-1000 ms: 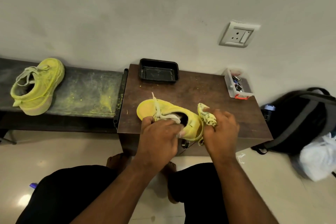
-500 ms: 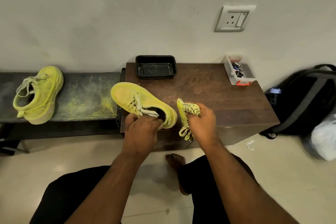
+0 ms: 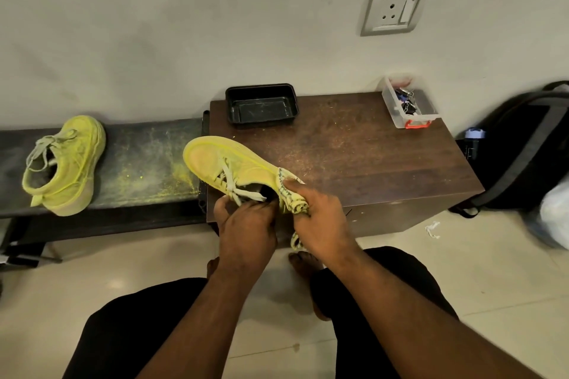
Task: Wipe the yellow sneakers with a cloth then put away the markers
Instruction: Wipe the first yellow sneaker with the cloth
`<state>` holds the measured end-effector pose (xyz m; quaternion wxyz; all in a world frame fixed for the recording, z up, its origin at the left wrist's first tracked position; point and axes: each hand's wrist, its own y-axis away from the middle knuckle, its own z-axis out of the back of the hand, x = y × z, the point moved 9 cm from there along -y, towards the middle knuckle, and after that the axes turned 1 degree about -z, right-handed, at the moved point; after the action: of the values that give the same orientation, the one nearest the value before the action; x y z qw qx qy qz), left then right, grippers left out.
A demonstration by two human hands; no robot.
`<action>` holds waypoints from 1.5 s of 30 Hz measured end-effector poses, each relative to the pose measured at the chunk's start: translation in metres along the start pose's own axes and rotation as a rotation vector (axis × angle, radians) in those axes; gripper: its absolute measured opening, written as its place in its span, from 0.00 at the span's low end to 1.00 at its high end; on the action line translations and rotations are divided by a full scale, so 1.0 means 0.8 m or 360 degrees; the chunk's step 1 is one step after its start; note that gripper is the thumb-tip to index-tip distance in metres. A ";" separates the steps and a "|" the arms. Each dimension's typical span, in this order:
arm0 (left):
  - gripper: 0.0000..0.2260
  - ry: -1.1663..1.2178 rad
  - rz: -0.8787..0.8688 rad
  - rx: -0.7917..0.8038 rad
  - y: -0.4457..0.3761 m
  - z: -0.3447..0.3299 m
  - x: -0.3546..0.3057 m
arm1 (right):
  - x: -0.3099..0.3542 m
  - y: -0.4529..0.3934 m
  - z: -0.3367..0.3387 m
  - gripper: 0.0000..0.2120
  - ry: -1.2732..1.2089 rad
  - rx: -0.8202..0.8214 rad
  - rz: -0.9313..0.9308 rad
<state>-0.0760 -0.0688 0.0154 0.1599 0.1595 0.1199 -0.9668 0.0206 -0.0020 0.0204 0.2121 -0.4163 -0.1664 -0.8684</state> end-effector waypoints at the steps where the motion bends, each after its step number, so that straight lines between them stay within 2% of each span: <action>1: 0.16 -0.0019 0.0008 -0.0024 0.001 0.001 0.001 | -0.002 -0.004 -0.001 0.31 0.0088 0.0029 0.0025; 5: 0.07 0.0001 0.0021 -0.0039 0.002 -0.005 0.006 | -0.008 -0.042 -0.010 0.34 0.0447 0.0140 -0.0006; 8: 0.08 0.0005 0.0058 -0.0020 0.002 -0.005 0.007 | 0.001 -0.051 -0.019 0.34 0.0580 0.0178 0.0102; 14: 0.09 -0.0020 0.0147 0.0027 -0.002 -0.003 0.007 | 0.002 0.003 -0.015 0.35 0.0874 0.0267 0.0275; 18: 0.10 0.0021 0.0110 0.0074 -0.006 -0.009 0.007 | 0.006 -0.012 -0.026 0.34 0.0927 0.0207 0.0381; 25: 0.08 -0.0025 0.0090 -0.0012 -0.009 -0.010 0.010 | 0.005 -0.094 -0.026 0.37 0.1161 0.0568 0.0619; 30: 0.07 -0.0058 0.0207 0.0099 -0.010 -0.014 0.013 | 0.025 -0.065 0.016 0.39 0.0894 0.0292 0.0848; 35: 0.07 -0.0035 0.0226 0.0115 -0.011 -0.015 0.013 | 0.019 -0.024 -0.023 0.42 0.0938 0.0431 0.1165; 39: 0.05 -0.0007 0.0179 0.0099 -0.003 -0.010 0.013 | 0.029 -0.062 -0.050 0.38 0.0939 0.0620 0.1149; 42: 0.08 -0.0022 0.0176 0.0169 0.003 -0.014 0.014 | 0.038 -0.095 -0.074 0.36 0.1154 0.0799 0.1171; 45: 0.06 0.0067 0.0173 0.0040 0.001 -0.010 0.014 | 0.051 -0.124 -0.082 0.37 0.1335 0.0915 0.1216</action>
<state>-0.0837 -0.0701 0.0038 0.2077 0.1881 0.1024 -0.9545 -0.0953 0.0428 0.0020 0.6573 0.0029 -0.1355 -0.7413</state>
